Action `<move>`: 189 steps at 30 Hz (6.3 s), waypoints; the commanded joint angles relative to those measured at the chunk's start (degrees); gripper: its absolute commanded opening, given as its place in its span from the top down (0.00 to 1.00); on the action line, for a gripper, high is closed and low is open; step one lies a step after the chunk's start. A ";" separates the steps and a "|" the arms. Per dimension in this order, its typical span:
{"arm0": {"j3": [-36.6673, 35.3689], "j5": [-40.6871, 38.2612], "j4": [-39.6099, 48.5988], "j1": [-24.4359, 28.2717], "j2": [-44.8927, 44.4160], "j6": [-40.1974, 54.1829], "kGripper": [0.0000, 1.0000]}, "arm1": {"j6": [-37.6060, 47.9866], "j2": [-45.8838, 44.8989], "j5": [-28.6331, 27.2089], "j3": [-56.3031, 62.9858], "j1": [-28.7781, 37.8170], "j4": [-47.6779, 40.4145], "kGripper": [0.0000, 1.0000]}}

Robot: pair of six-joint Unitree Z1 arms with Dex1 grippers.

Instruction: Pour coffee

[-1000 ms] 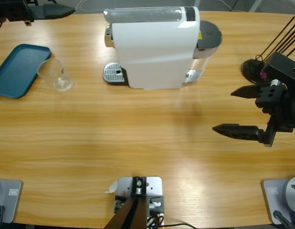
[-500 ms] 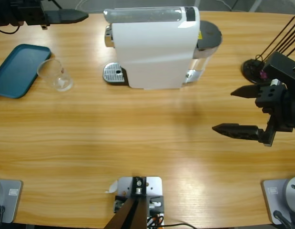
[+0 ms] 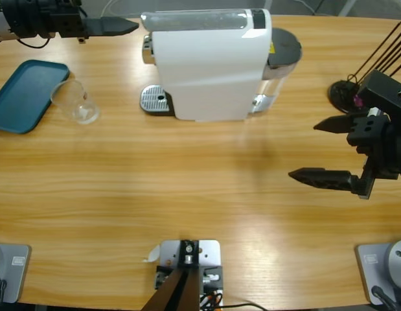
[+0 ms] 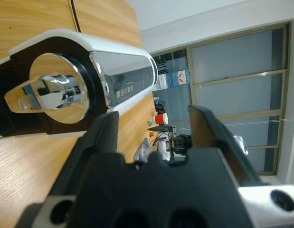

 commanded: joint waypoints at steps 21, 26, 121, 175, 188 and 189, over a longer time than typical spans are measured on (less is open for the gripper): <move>-0.13 -0.27 -4.68 0.78 5.55 -2.63 0.53 | -0.73 -0.57 0.06 2.20 0.60 -0.54 0.00; -1.59 -0.80 -4.68 0.26 7.34 -3.10 0.65 | -0.73 -0.71 0.01 2.20 0.58 -0.54 0.00; -18.34 51.32 57.37 -10.82 -25.94 42.13 0.35 | 0.96 -3.12 -3.93 3.08 0.60 -0.88 0.00; 9.13 54.83 54.91 -11.35 -42.48 46.64 0.10 | 24.48 7.95 -17.69 7.30 -38.14 -16.06 0.28; 9.20 54.92 54.82 -11.35 -42.48 46.64 0.10 | 22.04 12.03 -16.20 6.70 -38.14 -17.42 0.28; 9.22 54.92 54.82 -11.35 -42.48 46.64 0.10 | 21.83 12.24 -16.20 6.62 -38.14 -17.52 0.28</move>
